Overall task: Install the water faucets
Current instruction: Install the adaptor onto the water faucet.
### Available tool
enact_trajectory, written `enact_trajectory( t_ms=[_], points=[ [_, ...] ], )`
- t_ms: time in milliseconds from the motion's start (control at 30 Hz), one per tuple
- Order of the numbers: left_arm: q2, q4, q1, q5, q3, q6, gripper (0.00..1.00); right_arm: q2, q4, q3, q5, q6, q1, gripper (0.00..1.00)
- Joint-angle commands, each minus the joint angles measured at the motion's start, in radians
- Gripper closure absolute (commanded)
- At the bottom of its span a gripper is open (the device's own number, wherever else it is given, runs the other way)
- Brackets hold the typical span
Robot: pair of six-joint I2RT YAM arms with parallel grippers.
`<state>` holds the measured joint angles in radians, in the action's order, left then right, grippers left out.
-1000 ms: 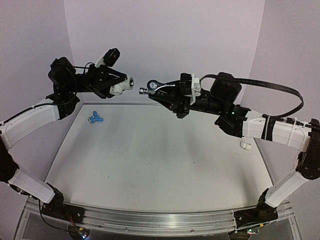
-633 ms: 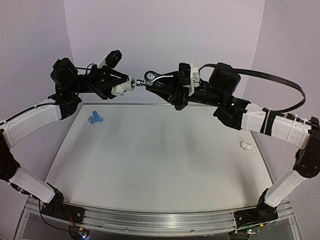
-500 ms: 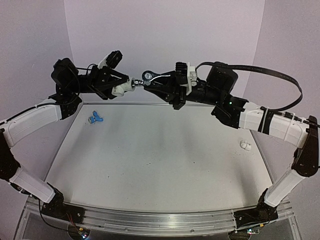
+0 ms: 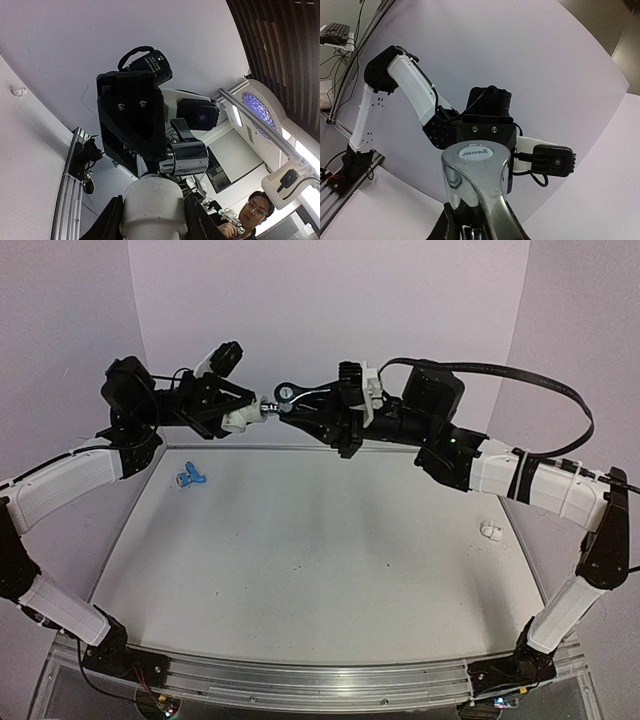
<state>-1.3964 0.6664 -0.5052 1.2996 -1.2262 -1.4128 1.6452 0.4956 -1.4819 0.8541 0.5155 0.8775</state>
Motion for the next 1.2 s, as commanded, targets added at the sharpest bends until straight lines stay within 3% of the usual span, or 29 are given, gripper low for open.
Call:
enact_trajectory(
  t_ms=[0,267,500,1167],
  points=[
    [0.011,0.062,-0.006,0.003,0.006,0.007,1.0,0.026,-0.053,-0.104,0.015,-0.027,0.009,1.0],
    [0.033,0.031,-0.004,-0.076,0.025,0.11,1.0,0.046,-0.117,-0.136,-0.033,-0.093,0.018,1.0],
    [0.065,-0.132,-0.004,-0.101,0.043,0.26,1.0,0.08,-0.164,-0.175,0.009,-0.168,0.018,1.0],
    [0.115,-0.142,-0.004,-0.155,0.078,0.468,1.0,0.174,0.08,-0.183,0.049,-0.541,0.018,1.0]
  ],
)
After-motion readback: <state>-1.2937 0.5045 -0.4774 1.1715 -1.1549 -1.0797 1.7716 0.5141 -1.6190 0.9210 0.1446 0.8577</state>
